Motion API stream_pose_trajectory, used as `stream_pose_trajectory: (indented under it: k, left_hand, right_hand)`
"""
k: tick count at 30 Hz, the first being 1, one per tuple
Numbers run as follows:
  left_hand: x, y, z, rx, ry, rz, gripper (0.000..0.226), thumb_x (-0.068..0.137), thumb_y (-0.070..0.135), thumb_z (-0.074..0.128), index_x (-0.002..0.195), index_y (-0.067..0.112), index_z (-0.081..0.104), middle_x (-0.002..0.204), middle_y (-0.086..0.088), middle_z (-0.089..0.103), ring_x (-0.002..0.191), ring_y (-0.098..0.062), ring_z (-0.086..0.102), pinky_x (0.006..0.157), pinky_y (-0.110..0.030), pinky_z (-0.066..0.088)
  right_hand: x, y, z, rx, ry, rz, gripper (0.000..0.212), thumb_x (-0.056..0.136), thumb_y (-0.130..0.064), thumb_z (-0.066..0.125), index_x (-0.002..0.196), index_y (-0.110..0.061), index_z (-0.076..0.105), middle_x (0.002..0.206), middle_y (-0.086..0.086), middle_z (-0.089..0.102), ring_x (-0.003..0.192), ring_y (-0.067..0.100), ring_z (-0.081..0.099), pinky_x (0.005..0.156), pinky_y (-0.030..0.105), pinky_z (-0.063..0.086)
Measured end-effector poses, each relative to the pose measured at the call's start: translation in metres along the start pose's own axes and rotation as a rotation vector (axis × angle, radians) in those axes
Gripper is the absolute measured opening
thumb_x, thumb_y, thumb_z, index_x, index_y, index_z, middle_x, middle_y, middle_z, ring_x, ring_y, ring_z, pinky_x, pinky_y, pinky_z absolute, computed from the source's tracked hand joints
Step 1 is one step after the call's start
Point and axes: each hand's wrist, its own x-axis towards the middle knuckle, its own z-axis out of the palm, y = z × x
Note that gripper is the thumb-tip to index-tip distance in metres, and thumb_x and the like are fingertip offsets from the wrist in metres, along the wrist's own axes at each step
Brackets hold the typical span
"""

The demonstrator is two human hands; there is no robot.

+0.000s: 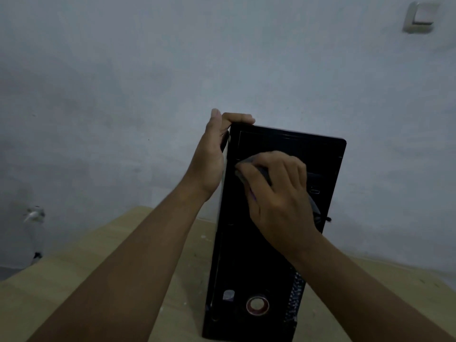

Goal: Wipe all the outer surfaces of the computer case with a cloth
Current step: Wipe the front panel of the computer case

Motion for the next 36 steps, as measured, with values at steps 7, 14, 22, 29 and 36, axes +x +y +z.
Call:
stream_pose_trajectory:
  k: [7,14,22,29,36]
  left_hand:
    - [0.000,0.001,0.011,0.308,0.168,0.052,0.041,0.109,0.034,0.030,0.102,0.024,0.068,0.103,0.015,0.070,0.099,-0.002,0.064,0.088,-0.020,0.051]
    - [-0.003,0.005,0.029,0.423,0.305,0.076,0.024,0.105,0.027,0.045,0.098,0.018,0.066,0.094,0.008,0.068,0.084,-0.003,0.060,0.070,-0.016,0.046]
    - [-0.001,0.006,0.024,0.483,0.279,0.095,0.023,0.105,0.027,0.046,0.098,0.020,0.066,0.093,0.016,0.067,0.086,0.003,0.060,0.074,-0.015,0.047]
    - [-0.002,0.005,0.028,0.417,0.281,0.071,0.022,0.105,0.029,0.046,0.097,0.022,0.066,0.086,0.019,0.066,0.079,0.002,0.060,0.070,-0.020,0.049]
    - [-0.003,0.007,0.017,0.323,0.195,0.027,0.027,0.108,0.025,0.041,0.102,0.019,0.068,0.102,0.005,0.069,0.094,-0.011,0.065,0.081,-0.029,0.053]
  right_hand:
    - [-0.015,0.030,-0.016,-0.004,-0.090,-0.261,0.018,0.098,-0.017,0.062,0.107,-0.006,0.074,0.108,0.011,0.069,0.105,0.028,0.063,0.093,0.042,0.044]
    - [-0.009,0.012,-0.008,-0.013,0.130,0.178,0.018,0.098,-0.017,0.061,0.102,-0.003,0.073,0.100,0.013,0.066,0.097,0.032,0.060,0.085,0.043,0.043]
    - [-0.004,0.017,-0.014,0.013,-0.006,-0.011,0.015,0.097,-0.017,0.063,0.103,-0.006,0.073,0.104,0.010,0.066,0.103,0.028,0.059,0.090,0.041,0.045]
    - [-0.009,0.003,-0.022,-0.019,0.047,0.302,0.014,0.097,-0.015,0.061,0.097,-0.004,0.070,0.095,0.011,0.062,0.093,0.028,0.056,0.083,0.039,0.041]
    - [0.008,-0.016,-0.015,-0.021,-0.071,0.193,0.008,0.093,-0.013,0.062,0.096,-0.007,0.067,0.098,0.008,0.062,0.095,0.027,0.056,0.084,0.039,0.041]
